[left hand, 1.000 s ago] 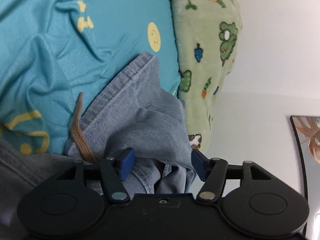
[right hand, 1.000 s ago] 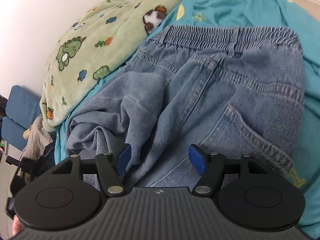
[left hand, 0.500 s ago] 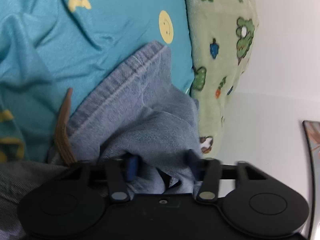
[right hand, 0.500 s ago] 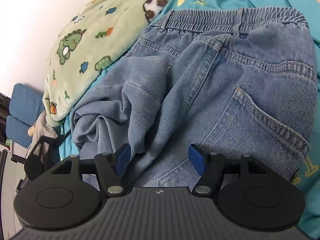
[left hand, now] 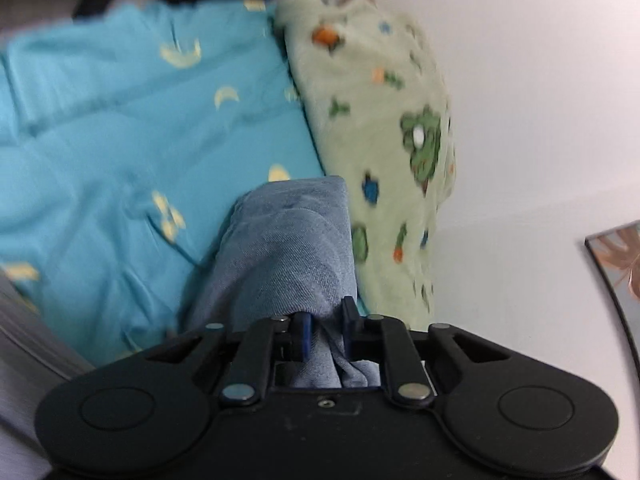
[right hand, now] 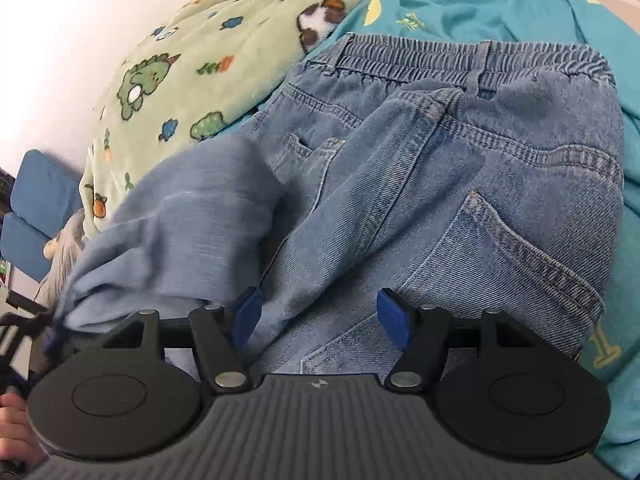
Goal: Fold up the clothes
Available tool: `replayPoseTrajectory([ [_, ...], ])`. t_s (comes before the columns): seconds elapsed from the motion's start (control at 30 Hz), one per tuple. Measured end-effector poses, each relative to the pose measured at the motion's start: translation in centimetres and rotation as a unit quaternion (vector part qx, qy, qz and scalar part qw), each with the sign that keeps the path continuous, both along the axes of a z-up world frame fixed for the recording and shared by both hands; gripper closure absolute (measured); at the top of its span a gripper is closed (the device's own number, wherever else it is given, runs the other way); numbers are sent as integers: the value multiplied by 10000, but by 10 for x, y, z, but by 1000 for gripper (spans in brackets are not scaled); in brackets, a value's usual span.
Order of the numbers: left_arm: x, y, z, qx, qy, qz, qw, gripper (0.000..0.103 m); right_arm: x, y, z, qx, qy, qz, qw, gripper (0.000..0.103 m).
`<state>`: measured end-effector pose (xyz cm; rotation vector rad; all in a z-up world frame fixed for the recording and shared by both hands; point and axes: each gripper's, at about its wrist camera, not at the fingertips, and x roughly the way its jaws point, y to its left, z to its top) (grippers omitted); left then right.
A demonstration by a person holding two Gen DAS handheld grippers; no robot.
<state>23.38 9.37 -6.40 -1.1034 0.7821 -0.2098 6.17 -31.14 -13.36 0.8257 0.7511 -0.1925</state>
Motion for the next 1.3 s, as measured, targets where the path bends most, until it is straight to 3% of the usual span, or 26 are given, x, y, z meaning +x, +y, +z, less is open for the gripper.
replayPoseTrajectory([
  [0.07,-4,21,15,140,-96,207,9996,91,0,2,0,-31,3,50,10000,36],
  [0.13,-10,45,35,550,-347,491,9967,92,0,4,0,-63,7,100,9999,36],
  [0.3,-25,121,81,1175,-806,1402,9798,94,2,6,-1,-127,16,139,9998,36],
  [0.4,-39,167,89,1569,-865,1943,9645,94,4,10,-1,-232,24,204,9995,36],
  [0.47,-47,195,76,1674,-656,2204,9587,94,5,11,-2,-264,31,253,9993,36],
  [0.57,-54,224,26,1647,-43,2314,9588,94,7,13,-4,-338,71,331,9989,36],
  [0.67,-62,239,-38,1348,660,2331,9608,94,8,16,-4,-496,70,418,9979,36],
  [0.73,-75,249,-74,931,914,2457,9605,94,9,17,-4,-596,56,485,9970,36],
  [0.83,-100,264,-109,195,957,2481,9638,93,11,19,-5,-697,39,575,9959,36],
  [1.03,-127,275,-111,-38,925,2191,9713,87,15,23,0,-854,-42,641,9943,36],
  [1.13,-133,275,-88,-88,855,1913,9778,79,12,22,6,-933,-97,659,9934,36],
  [1.2,-145,275,-73,-101,877,1742,9808,65,8,21,10,-979,-129,662,9929,36],
  [1.3,-167,282,-46,-29,874,1574,9837,58,-2,12,26,-1040,-207,710,9918,36],
])
